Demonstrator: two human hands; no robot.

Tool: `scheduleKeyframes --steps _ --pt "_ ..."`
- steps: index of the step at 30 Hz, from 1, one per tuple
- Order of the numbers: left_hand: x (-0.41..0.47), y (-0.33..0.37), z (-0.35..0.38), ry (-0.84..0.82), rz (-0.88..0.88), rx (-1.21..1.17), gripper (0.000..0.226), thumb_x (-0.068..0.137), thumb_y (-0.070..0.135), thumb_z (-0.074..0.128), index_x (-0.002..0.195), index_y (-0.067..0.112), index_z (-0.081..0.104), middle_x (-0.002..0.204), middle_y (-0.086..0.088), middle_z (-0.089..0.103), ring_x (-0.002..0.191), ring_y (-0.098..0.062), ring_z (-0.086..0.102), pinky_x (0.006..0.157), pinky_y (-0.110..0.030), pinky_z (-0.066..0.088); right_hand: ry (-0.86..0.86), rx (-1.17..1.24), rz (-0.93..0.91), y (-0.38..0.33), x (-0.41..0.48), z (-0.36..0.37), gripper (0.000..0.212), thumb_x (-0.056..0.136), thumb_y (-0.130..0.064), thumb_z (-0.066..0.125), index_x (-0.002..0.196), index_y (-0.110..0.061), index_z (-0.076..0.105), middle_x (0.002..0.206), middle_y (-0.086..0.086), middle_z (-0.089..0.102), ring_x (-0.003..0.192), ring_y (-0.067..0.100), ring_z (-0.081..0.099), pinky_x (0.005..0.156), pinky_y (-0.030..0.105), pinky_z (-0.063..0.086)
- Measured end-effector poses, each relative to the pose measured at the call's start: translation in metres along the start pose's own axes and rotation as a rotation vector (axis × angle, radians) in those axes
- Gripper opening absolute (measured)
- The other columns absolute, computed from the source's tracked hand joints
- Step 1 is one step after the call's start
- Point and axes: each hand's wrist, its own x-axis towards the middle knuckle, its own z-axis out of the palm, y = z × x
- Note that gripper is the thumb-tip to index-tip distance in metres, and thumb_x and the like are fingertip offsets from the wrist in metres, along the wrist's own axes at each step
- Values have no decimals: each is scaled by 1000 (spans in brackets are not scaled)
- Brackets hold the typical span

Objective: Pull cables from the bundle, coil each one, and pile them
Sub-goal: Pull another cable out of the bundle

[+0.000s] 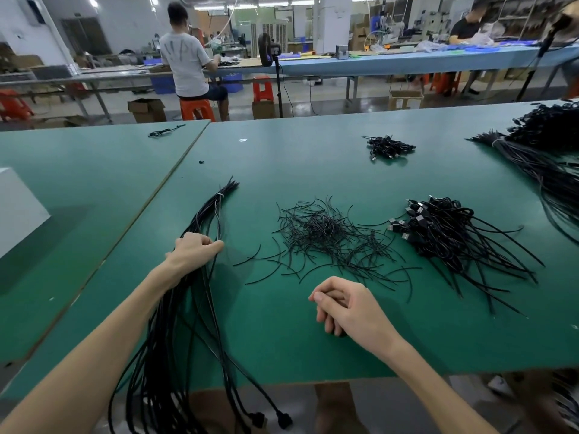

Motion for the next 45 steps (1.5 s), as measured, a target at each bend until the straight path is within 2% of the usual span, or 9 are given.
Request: scheduleKeyframes --steps 6,8,12,19,22,25,30,39,45 --pt "-5 12 9 131 134 -83 26 89 34 63 68 19 64 78 2 55 90 -22 46 83 -39 33 -11 -13 -9 0 1 0 12 102 -18 62 94 -15 69 74 7 71 55 17 64 50 26 50" --pt "-6 16 9 37 170 -356 22 90 34 65 80 15 69 69 4 58 73 -18 52 72 -34 39 -26 -43 -6 0 1 1 14 103 -25 61 95 -16 69 75 6 72 57 15 64 51 25 49" --pt "-6 18 14 -145 221 -545 16 96 32 70 95 16 74 87 4 76 84 -12 71 74 -30 47 -48 -139 27 -9 6 8 26 103 -44 56 99 -21 68 83 -4 76 60 11 65 65 28 55" --pt "-14 18 29 -200 227 -612 19 92 40 74 100 23 78 95 5 76 88 -14 64 80 -32 47 -220 30 135 -42 42 87 69 103 -50 53 155 -11 33 120 -4 68 65 5 69 62 22 55" --pt "-16 14 33 -82 377 -379 17 96 39 69 103 28 79 104 5 75 97 -9 66 87 -27 49 -184 160 190 -51 56 117 56 104 -38 56 147 -5 41 102 1 75 68 22 69 61 29 53" --pt "-12 7 36 96 502 -133 24 105 27 57 118 24 76 127 3 67 121 -11 59 104 -29 43 -90 259 152 -51 60 127 20 107 -22 50 103 -4 60 83 15 70 56 17 57 47 30 43" --pt "7 -13 38 4 400 536 54 112 35 31 164 26 18 171 4 14 159 -18 7 127 -47 -1 -24 273 80 -47 51 121 29 109 -21 45 103 -7 71 55 -10 49 46 5 39 44 18 33" --pt "33 -18 46 82 248 519 60 111 45 20 164 16 19 172 1 15 158 -16 9 128 -41 4 -228 334 -136 -59 24 78 31 102 -26 50 85 -17 74 51 -10 37 45 8 30 46 21 30" --pt "32 -20 44 73 280 420 60 111 46 25 164 21 18 172 2 6 159 -14 0 128 -40 -3 132 578 70 -52 37 33 25 107 -20 48 106 -6 69 62 -3 49 48 8 39 41 18 30"
